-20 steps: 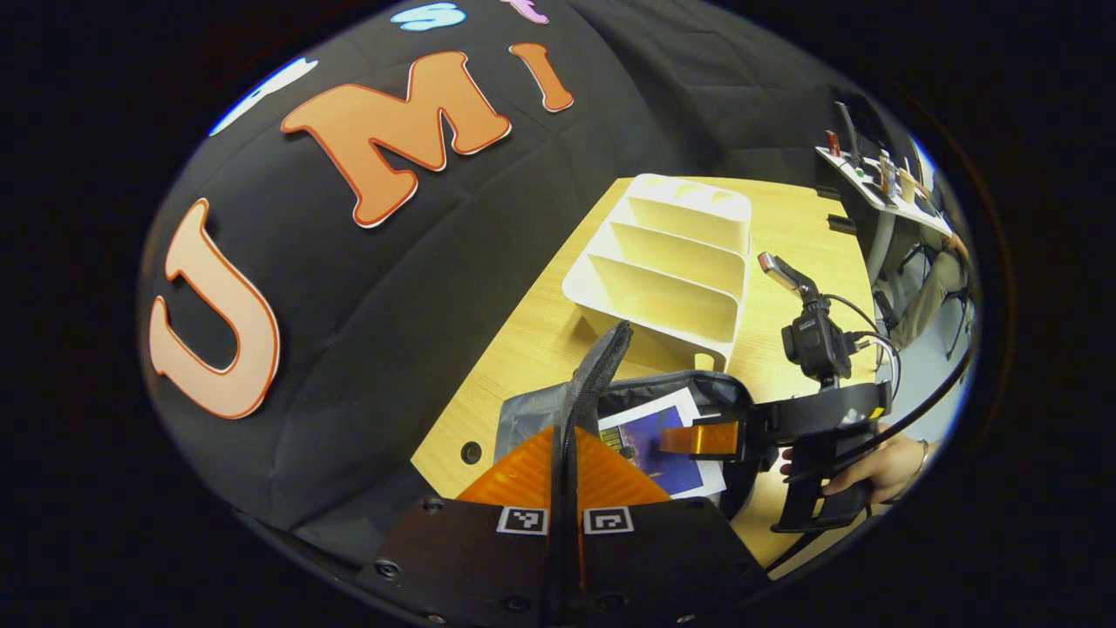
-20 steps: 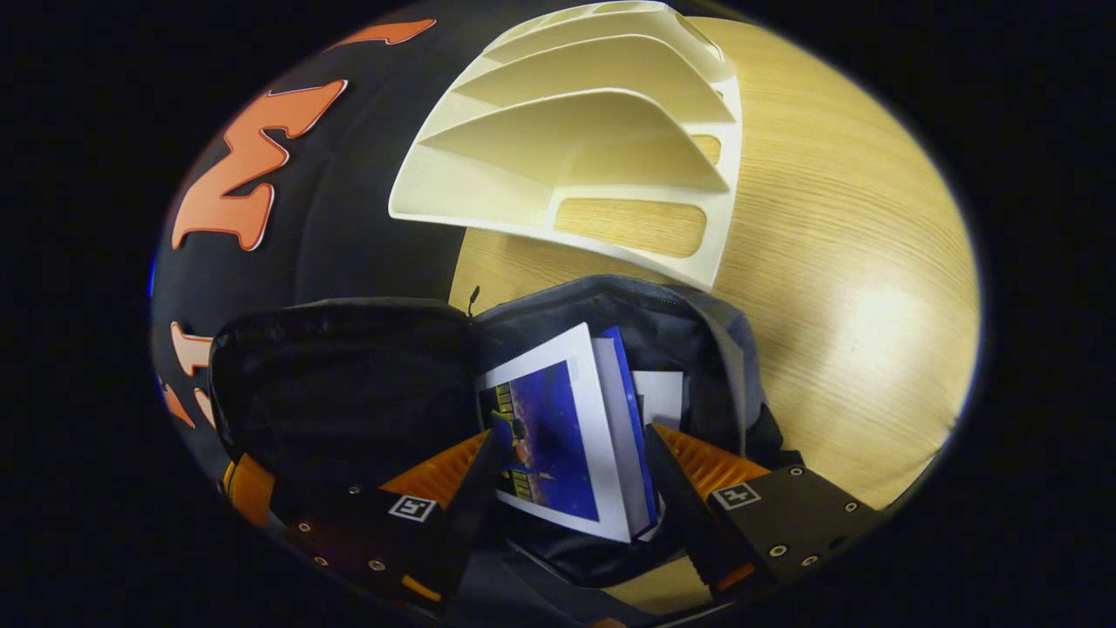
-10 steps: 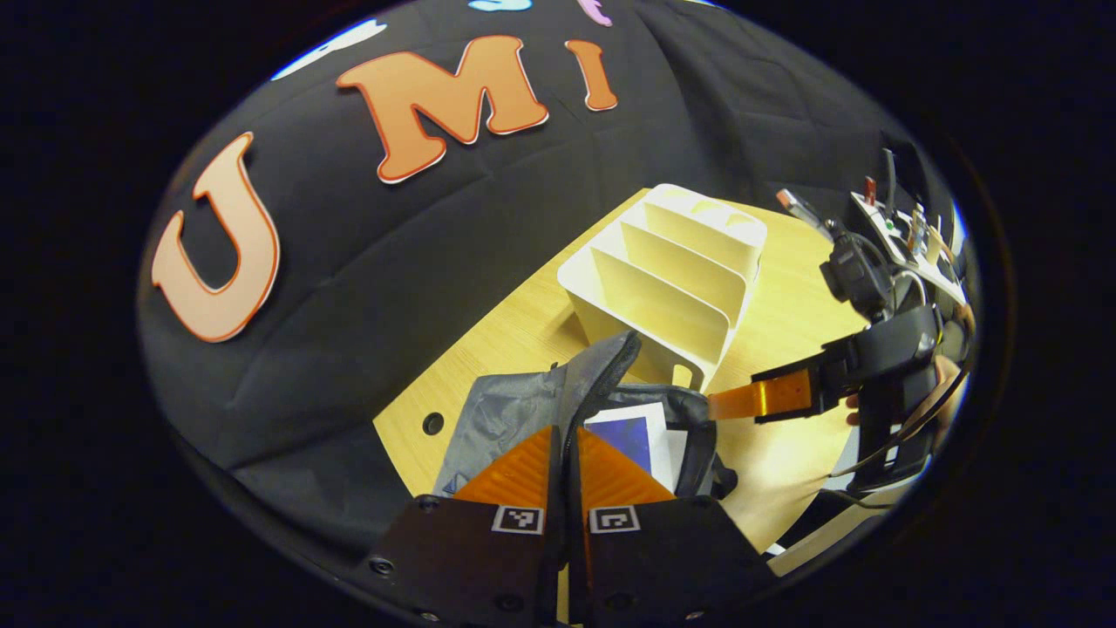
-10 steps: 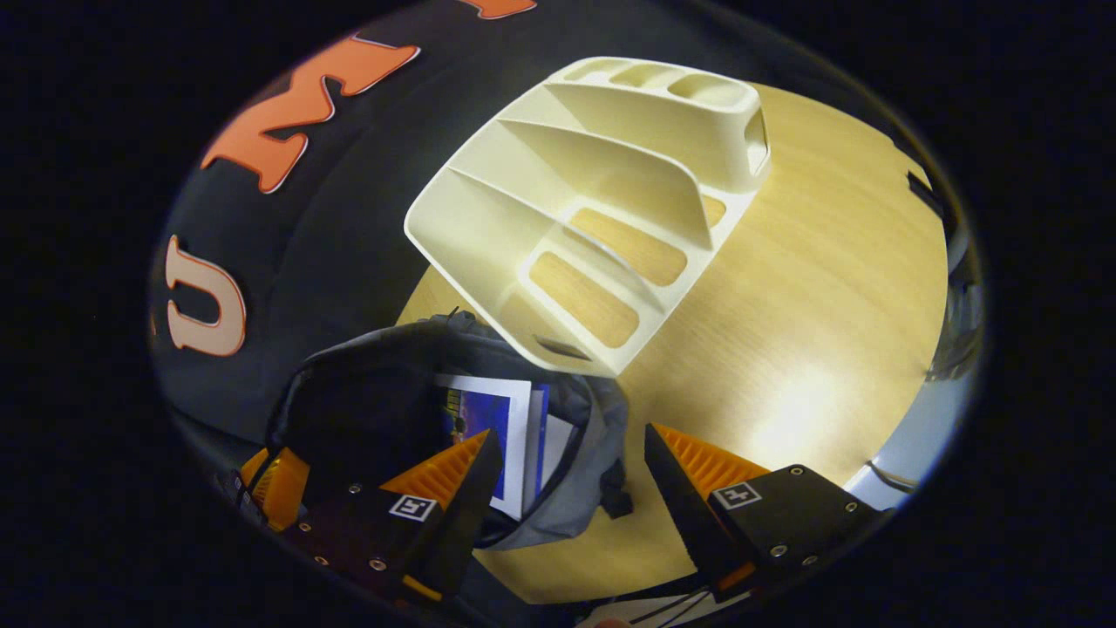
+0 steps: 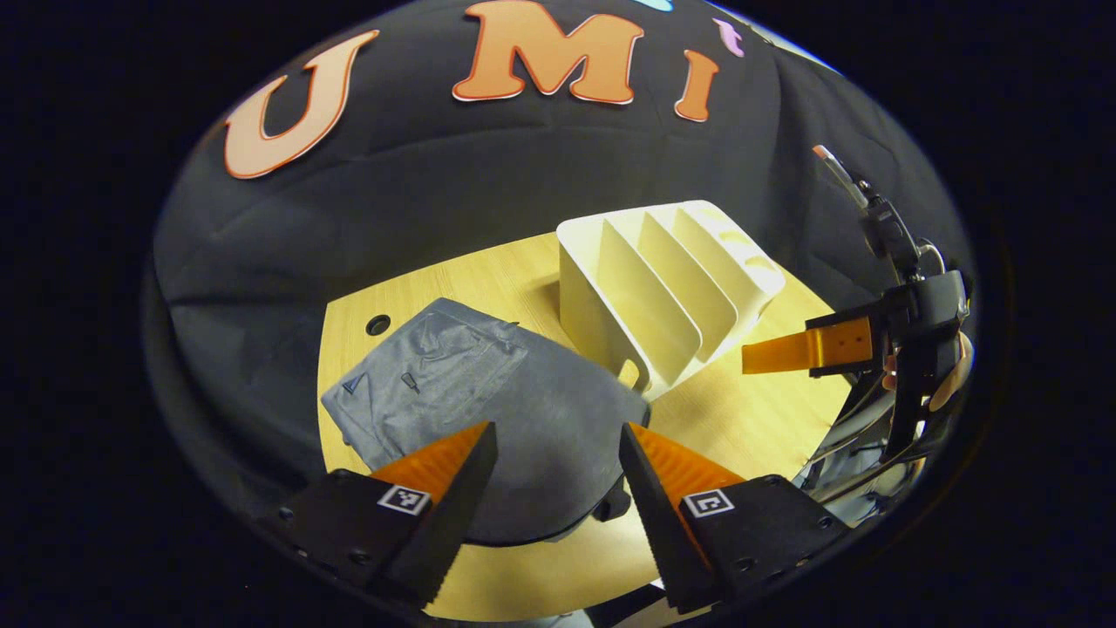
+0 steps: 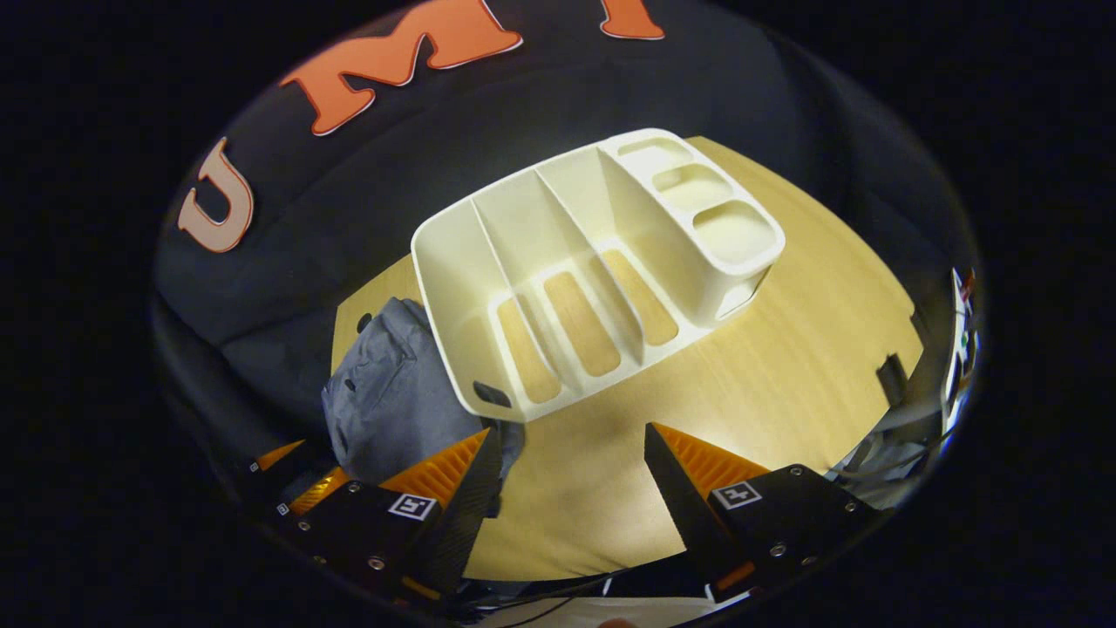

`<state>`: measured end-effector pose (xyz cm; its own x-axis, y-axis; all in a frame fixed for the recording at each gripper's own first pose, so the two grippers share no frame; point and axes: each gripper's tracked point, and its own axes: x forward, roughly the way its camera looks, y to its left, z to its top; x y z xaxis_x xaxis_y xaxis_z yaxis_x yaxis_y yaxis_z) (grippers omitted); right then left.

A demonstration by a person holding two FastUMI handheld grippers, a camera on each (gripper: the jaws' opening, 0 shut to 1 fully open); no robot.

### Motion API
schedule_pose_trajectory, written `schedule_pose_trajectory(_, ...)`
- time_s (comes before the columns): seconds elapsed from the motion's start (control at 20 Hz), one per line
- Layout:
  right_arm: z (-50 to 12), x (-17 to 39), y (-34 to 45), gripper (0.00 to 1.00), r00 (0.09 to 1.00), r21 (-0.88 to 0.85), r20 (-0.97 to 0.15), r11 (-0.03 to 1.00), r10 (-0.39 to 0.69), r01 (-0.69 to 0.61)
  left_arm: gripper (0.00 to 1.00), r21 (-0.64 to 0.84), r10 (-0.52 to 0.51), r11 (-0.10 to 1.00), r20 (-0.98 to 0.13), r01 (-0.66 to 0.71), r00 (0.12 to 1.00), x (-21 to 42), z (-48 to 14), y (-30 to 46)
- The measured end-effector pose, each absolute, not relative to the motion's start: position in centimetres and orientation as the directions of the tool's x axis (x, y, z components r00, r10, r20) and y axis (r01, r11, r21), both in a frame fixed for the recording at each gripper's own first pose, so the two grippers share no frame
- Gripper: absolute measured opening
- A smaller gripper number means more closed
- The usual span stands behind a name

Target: Open the schoolbag, grab two books from the bookshelf and put them into the schoolbag.

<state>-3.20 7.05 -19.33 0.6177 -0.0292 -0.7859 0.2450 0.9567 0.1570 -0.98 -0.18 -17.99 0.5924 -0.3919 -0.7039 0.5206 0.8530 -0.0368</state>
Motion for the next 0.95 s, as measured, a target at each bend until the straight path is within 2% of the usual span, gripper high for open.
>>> schedule_pose_trajectory(0.1,-16.7,-1.9,5.2,0.99,0.675,0.148,-0.738,0.971,-0.018,0.187,0.92,-0.041,-0.373,0.888,-0.645,0.457,0.667,-0.7,-15.8,-1.3)
schedule_pose_trajectory(0.15,-15.1,-1.2,4.2,0.99,0.707,0.134,-0.707,0.978,-0.018,0.160,1.00,-0.035,-0.358,0.905,-0.600,0.424,0.715,-0.3,-14.3,-2.0)
schedule_pose_trajectory(0.3,-9.9,0.8,2.1,0.98,0.815,0.080,-0.580,0.994,-0.015,0.076,1.00,-0.008,-0.291,0.947,-0.439,0.320,0.850,1.1,-9.6,-2.7)
schedule_pose_trajectory(0.45,-3.7,2.1,1.0,0.98,0.924,0.017,-0.382,1.000,0.020,-0.014,1.00,-0.007,-0.204,0.978,-0.266,0.210,0.942,1.4,-4.4,-2.5)
schedule_pose_trajectory(0.6,0.7,2.4,1.1,0.98,0.981,-0.021,-0.177,0.997,0.075,-0.080,1.00,0.023,-0.130,0.991,-0.170,0.135,0.977,2.0,-0.8,-2.2)
schedule_pose_trajectory(0.7,2.6,2.3,1.6,0.97,0.990,-0.012,-0.089,0.994,0.105,-0.106,0.99,0.048,-0.087,0.994,-0.147,0.095,0.985,2.3,0.2,-1.3)
schedule_pose_trajectory(0.8,3.0,2.7,1.7,0.97,0.992,-0.020,-0.057,0.993,0.111,-0.112,1.00,0.059,-0.078,0.995,-0.129,0.086,0.989,2.5,0.6,-1.2)
schedule_pose_trajectory(0.95,1.2,1.7,1.9,0.97,0.992,-0.023,-0.067,0.994,0.106,-0.108,0.99,0.059,-0.091,0.993,-0.131,0.099,0.987,3.0,0.2,-1.6)
